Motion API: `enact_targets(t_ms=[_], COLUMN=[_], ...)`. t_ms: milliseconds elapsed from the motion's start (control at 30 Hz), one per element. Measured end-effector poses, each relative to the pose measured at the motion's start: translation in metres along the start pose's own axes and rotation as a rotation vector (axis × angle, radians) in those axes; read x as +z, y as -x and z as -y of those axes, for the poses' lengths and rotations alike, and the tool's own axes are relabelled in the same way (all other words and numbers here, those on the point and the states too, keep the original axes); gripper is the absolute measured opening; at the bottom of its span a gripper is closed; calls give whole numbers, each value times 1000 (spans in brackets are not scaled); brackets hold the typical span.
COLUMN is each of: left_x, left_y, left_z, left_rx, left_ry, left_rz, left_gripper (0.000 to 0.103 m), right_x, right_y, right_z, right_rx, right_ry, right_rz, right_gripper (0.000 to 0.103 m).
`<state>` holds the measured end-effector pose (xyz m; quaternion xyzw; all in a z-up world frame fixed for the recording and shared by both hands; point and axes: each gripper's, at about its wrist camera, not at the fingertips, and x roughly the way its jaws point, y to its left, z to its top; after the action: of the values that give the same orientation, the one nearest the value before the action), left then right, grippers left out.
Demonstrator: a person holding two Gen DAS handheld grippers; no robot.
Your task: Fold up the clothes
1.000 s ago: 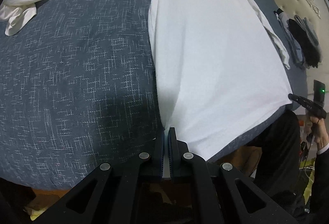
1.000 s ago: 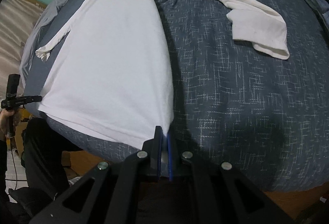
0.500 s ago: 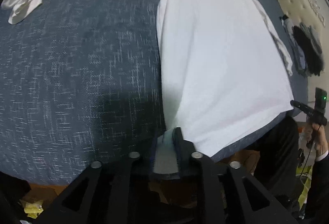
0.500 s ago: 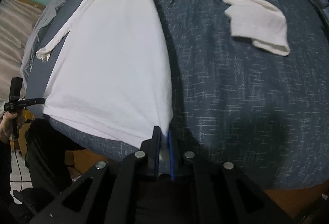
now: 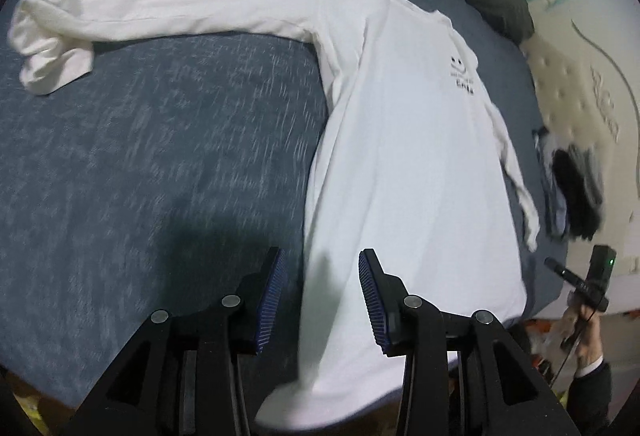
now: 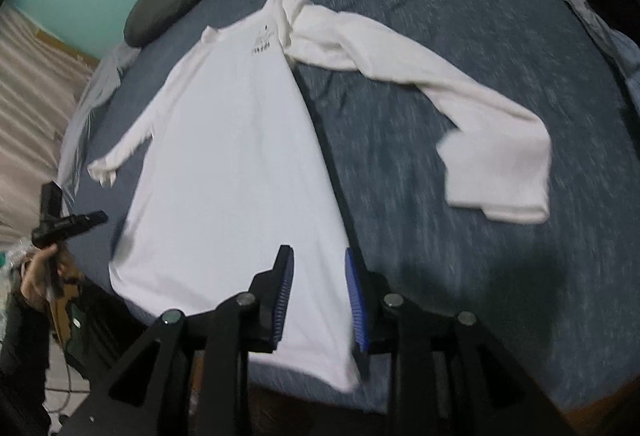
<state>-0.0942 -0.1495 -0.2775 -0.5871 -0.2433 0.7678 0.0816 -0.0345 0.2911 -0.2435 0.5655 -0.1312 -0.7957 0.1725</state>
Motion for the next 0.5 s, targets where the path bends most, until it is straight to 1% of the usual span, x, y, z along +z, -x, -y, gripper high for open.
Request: enact_targets(t_ms=[33,100,333,500], left_x=[8,13,74,107], left_y=[-6,-7,-31,-55], left_z=[0,-1,-10,-13], left_rx=[-4,-9,-8,-28], left_ry=[5,21,67,86], left_rz=[3,13,106,148], left_gripper=[42,42,42,42], right_x=[7,23,74,96], right_y=[-2,-15,-47,-77], right_z=[-1,-7,-7,-9], right_rx=[1,2,48,69], right_ry=[1,1,-33,-37], right_rz=[7,13,34,22], right_gripper=[30,34,35,35])
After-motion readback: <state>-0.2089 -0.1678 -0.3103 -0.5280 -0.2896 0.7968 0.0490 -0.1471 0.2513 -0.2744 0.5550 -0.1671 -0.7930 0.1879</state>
